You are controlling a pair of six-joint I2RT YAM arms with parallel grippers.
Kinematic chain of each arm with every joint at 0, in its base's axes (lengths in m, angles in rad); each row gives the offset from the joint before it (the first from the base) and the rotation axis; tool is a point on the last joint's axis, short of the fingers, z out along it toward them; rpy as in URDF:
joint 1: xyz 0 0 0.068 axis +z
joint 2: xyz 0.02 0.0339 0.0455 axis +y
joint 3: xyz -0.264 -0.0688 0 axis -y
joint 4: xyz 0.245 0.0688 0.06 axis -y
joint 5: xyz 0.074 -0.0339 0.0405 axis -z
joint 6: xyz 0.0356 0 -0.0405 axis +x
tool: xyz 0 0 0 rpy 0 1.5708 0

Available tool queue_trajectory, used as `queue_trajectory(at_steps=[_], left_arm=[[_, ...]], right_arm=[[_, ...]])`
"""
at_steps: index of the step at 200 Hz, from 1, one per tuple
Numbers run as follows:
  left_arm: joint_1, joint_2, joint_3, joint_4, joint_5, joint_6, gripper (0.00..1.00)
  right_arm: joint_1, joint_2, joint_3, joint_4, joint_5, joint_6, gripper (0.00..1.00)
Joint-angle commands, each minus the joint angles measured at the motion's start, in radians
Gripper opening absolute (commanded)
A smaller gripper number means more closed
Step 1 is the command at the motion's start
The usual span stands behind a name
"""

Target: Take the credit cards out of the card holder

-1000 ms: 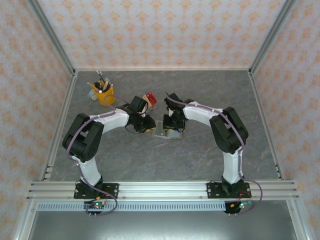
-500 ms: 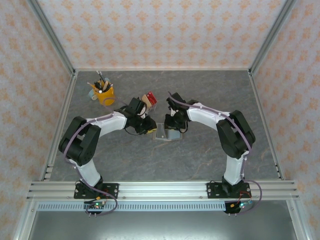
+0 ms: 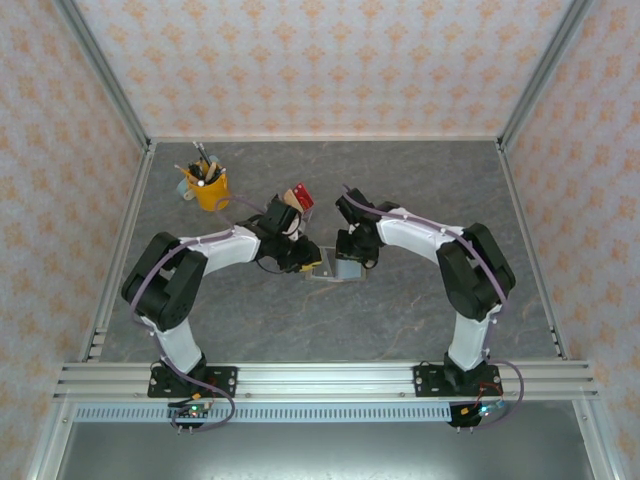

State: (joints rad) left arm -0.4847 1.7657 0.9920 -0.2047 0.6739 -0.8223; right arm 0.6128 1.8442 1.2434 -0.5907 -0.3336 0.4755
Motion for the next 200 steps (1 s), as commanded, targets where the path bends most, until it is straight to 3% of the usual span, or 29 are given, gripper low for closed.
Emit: queue_trajectory(at_steps=[1, 68, 200], left_arm=[[-0.005, 0.023, 0.015, -0.007, -0.011, -0.004, 0.24], [-0.004, 0.03, 0.034, -0.073, -0.066, 0.034, 0.25], [-0.022, 0.087, 0.068, -0.053, -0.009, 0.038, 0.29]], right_arm=[[0.007, 0.031, -0.011, -0.026, 0.034, 0.015, 0.31], [0.007, 0.07, -0.016, -0.032, 0.047, 0.011, 0.31], [0.006, 0.101, -0.025, -0.015, 0.019, 0.011, 0.31]])
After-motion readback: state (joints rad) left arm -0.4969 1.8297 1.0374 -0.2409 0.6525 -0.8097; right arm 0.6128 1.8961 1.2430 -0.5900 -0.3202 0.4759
